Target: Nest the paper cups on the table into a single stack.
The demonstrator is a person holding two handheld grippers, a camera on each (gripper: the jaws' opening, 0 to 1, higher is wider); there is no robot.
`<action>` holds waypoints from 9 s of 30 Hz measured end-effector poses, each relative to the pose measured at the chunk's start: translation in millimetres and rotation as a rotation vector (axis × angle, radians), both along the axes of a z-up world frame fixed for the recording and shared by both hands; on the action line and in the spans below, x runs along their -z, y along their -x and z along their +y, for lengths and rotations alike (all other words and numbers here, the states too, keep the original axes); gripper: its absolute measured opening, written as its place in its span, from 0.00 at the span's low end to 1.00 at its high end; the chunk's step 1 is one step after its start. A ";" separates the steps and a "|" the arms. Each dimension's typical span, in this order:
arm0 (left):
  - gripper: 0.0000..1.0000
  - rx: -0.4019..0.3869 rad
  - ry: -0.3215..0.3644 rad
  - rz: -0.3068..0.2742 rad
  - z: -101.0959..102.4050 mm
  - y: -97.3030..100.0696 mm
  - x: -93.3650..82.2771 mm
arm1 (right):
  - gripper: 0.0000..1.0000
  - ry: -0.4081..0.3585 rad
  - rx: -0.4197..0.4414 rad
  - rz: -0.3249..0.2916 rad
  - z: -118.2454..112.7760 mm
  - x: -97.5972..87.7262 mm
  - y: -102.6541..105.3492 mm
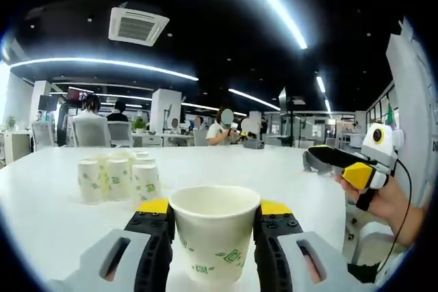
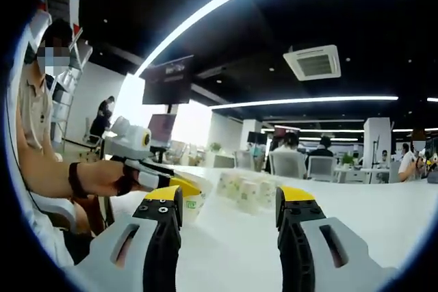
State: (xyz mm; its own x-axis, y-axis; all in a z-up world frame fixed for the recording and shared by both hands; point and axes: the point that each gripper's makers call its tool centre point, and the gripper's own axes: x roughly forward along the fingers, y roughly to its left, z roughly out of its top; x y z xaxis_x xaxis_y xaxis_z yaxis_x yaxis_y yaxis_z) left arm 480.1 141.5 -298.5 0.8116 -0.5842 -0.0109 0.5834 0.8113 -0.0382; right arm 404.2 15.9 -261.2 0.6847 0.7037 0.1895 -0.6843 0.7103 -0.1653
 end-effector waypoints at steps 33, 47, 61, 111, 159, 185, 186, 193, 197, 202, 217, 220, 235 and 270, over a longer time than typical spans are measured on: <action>0.54 0.034 -0.045 0.051 -8.9 11.2 28.3 | 0.57 0.004 -0.010 0.008 5.6 3.9 0.1; 0.60 0.024 -0.008 0.024 4.6 38.7 10.5 | 0.56 -0.012 -0.016 0.005 6.3 -0.4 -0.9; 0.61 -0.041 0.061 -0.017 38.4 76.1 -7.7 | 0.54 -0.051 -0.083 0.004 22.2 -23.8 -24.7; 0.56 -0.035 0.077 -0.037 45.1 84.8 -13.4 | 0.51 0.332 -0.118 0.385 136.1 61.2 -262.1; 0.54 -0.039 0.053 -0.033 43.1 83.2 -7.1 | 0.37 0.289 -0.085 0.356 106.8 61.5 -250.0; 0.54 -0.036 0.052 -0.035 42.8 86.5 -6.9 | 0.37 0.059 -0.241 0.195 90.5 -25.8 -142.0; 0.54 -0.035 0.053 -0.035 42.0 87.0 -7.2 | 0.36 0.045 -0.253 0.181 90.3 -32.3 -133.7; 0.53 -0.023 0.072 -0.039 38.0 91.0 -13.6 | 0.36 -0.022 -0.334 0.116 91.5 -59.7 -66.3; 0.48 -0.023 0.112 -0.028 39.8 93.1 -19.1 | 0.36 -0.035 -0.369 0.069 92.2 -61.6 -25.6; 0.32 0.007 0.279 0.024 42.0 97.8 -29.0 | 0.36 -0.061 -0.386 0.016 86.2 -60.3 9.0; 0.19 0.086 0.342 0.100 23.5 103.5 -25.3 | 0.36 -0.065 -0.382 -0.023 80.0 -39.0 38.7; 0.12 0.095 0.344 0.107 20.0 104.7 -23.9 | 0.36 -0.075 -0.380 -0.035 77.1 -40.9 39.8; 0.04 0.193 0.471 0.174 5.9 110.7 -26.4 | 0.36 -0.082 -0.374 -0.111 72.9 -48.3 45.9; 0.00 -0.032 0.175 -0.136 30.5 124.2 -65.3 | 0.51 -0.002 -0.348 -0.042 74.9 -19.6 48.2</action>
